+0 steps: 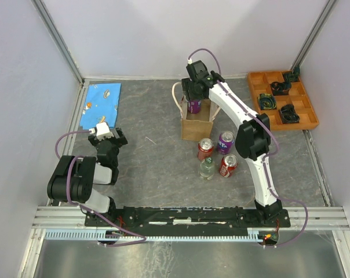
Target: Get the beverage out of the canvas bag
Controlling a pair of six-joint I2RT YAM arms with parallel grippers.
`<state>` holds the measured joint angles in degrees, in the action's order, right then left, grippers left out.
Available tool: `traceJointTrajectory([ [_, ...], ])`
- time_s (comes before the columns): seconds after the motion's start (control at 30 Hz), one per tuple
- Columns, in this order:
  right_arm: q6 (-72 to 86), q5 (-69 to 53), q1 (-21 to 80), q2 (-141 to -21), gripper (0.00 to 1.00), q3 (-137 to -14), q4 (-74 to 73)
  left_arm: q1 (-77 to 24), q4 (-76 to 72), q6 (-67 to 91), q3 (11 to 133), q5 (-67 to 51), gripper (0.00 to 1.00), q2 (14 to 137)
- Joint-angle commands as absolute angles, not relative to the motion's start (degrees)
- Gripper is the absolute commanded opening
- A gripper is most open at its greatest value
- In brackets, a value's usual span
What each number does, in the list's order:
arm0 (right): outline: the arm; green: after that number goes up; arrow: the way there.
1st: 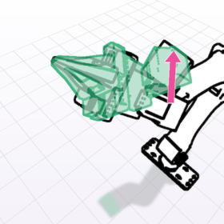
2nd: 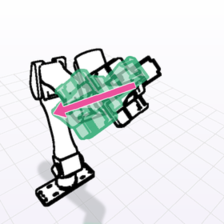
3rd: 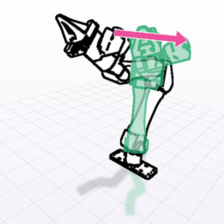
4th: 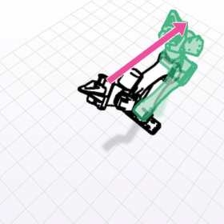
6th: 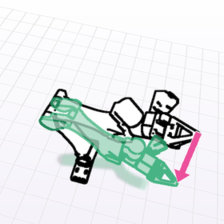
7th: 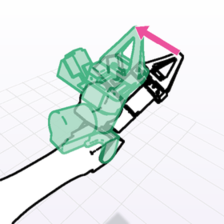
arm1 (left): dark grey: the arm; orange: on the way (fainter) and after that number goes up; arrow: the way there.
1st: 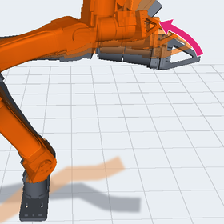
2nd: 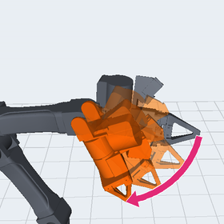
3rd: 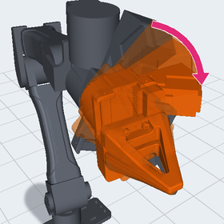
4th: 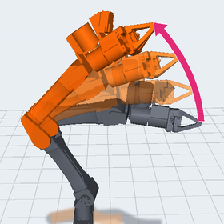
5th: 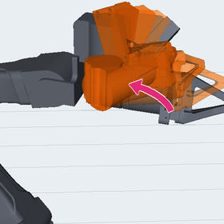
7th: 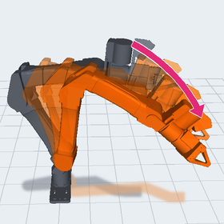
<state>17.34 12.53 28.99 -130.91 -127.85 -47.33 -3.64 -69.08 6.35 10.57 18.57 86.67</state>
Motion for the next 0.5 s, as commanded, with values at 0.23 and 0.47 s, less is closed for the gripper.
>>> traceJointTrajectory([
  [0.23, 13.92, 16.23, 28.12, -136.07, 0.86, -134.73, -41.95, -3.79, -71.04, 3.42, 11.69, 19.79, 0.99, 87.12],
  [0.47, 13.45, 16.52, 27.58, -139.71, 0.86, -136.64, -41.36, -3.78, -71.05, 3.43, 11.69, 19.81, 0.99, 87.12],
])
